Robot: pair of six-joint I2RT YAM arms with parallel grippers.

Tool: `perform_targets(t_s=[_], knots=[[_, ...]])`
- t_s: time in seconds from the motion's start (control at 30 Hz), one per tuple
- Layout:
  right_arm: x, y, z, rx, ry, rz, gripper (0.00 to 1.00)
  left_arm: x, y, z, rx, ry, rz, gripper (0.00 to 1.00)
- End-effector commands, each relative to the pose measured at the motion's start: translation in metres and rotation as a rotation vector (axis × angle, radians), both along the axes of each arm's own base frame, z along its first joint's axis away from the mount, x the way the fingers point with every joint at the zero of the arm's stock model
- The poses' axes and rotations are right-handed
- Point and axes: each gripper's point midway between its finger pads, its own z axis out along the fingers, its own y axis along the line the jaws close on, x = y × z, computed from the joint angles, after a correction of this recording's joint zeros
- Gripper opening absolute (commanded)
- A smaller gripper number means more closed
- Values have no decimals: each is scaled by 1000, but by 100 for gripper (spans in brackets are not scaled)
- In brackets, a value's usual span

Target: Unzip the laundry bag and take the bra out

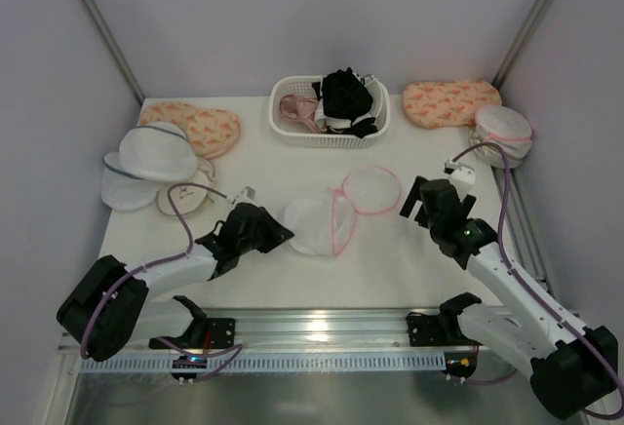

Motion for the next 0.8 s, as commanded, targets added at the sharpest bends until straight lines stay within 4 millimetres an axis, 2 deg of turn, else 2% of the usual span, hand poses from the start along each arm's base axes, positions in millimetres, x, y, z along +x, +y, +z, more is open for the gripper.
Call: perform_targets(t_s=[0.0,0.03,0.1,0.13,0.23,0.4,0.57,0.7,0.77], knots=[[-7,14,-26,125,-2,-10,96,15,5,12,8,-50,56,10],[-16,23,-47,158,46,41,96,14,4,10,9,-49,49,9],[-15,35,-60,231,36,62,95,12,1,10,5,-47,30,3],[-15,49,-62,287,34,109,94,11,1,8,12,-40,21,1],[-9,60,-68,367,-12,114,91,9,0,2,24,-27,0,0],[7,67,-72,406,-77,115,91,1,-6,-2,5,-1,-44,4],[20,69,-83,419,-81,77,91,-3,-9,-5,10,12,-78,0],[32,65,-93,403,-69,10,91,-6,-12,-8,16,26,-109,0],[35,57,-106,378,-42,-59,89,-8,-11,-10,21,31,-115,0]])
